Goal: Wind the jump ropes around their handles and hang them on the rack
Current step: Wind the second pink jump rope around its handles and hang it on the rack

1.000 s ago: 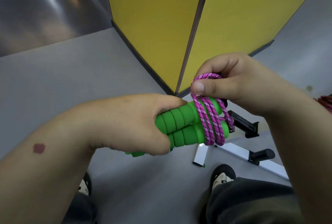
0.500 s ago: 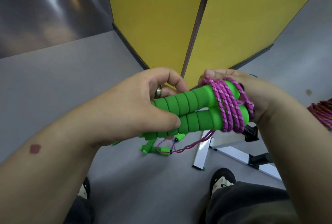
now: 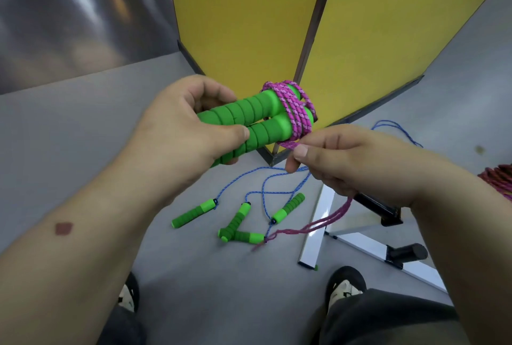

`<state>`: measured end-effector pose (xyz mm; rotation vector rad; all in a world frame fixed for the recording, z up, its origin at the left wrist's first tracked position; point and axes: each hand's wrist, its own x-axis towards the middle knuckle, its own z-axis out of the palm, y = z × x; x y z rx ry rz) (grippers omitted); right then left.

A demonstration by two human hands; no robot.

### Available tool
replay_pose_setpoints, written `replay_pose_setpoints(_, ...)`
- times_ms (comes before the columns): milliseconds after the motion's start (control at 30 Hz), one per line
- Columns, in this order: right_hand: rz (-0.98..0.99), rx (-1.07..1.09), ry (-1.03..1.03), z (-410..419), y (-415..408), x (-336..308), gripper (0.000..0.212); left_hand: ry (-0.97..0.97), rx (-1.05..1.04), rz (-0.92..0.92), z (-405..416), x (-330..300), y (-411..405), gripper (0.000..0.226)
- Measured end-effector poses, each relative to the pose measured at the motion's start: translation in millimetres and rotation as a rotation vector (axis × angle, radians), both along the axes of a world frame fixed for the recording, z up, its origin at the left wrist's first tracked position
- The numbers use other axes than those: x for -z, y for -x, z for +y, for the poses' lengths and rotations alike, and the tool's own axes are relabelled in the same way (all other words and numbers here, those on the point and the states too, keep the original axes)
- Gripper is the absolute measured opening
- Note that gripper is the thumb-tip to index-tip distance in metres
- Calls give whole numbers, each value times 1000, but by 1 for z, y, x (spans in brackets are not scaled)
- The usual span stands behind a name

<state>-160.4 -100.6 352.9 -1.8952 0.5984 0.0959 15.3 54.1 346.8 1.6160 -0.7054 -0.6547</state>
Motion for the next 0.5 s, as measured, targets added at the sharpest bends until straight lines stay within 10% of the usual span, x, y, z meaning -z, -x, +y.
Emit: replay_pose_setpoints(500,-420,93,37,-16,4,-11,20,-84,324,74,7,-8,2,37)
